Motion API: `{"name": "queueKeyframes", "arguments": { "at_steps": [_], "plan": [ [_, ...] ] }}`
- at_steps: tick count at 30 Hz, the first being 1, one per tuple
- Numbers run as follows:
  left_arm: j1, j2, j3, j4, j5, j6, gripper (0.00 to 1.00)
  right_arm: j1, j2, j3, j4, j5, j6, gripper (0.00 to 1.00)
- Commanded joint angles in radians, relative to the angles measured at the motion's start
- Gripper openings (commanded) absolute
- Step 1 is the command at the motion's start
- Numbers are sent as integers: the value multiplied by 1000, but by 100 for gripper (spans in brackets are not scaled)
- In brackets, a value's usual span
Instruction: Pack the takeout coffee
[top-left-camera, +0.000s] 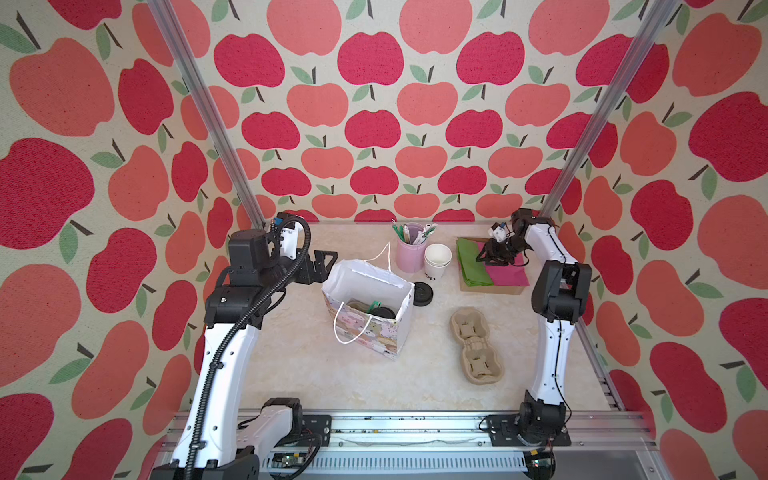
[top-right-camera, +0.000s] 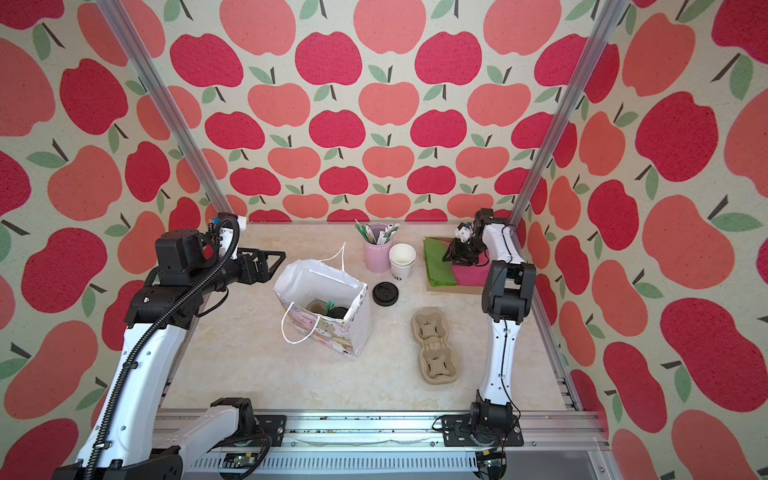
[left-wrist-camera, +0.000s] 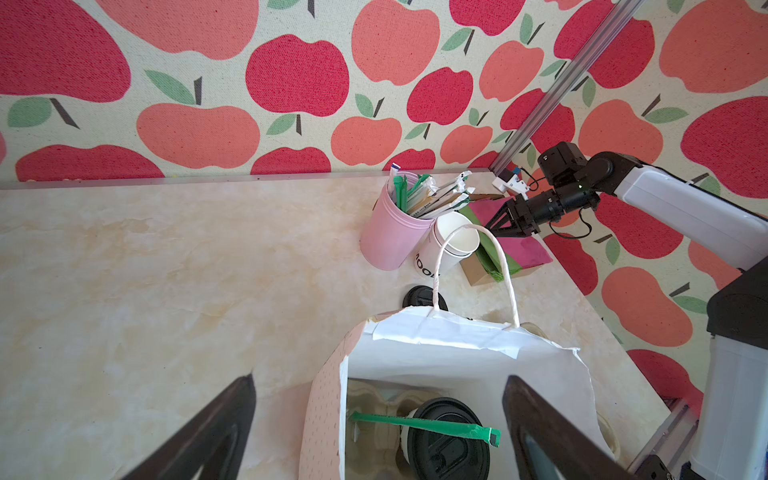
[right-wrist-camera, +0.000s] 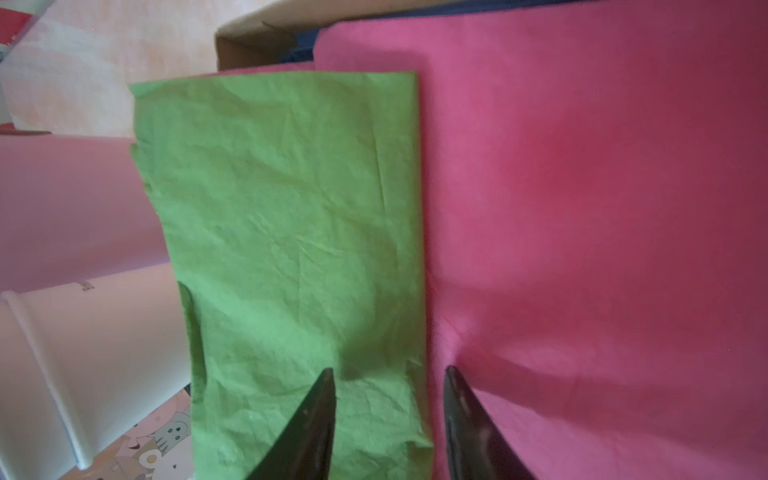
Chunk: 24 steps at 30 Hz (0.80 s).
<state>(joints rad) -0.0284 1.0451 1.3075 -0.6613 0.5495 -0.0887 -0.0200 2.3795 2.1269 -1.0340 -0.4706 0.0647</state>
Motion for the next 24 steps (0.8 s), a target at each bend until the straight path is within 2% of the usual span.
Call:
{"name": "queueKeyframes", "arguments": {
  "at_steps": [1, 10, 16, 24],
  "plan": [
    [5, -12, -8, -5, -4, 6, 95, -3, 10, -19, 42, -75, 21, 35],
    [4, -11, -14, -2, -2, 4, 95, -2, 19, -49, 76, -104, 49, 6],
    [5, -14, -12, -2, -3, 6, 95, -2, -69, -124, 177, -97, 53, 0],
    [4, -23, -14, -2, -2, 4, 95, -1, -249, -255, 345, -97, 19, 0]
  ]
}}
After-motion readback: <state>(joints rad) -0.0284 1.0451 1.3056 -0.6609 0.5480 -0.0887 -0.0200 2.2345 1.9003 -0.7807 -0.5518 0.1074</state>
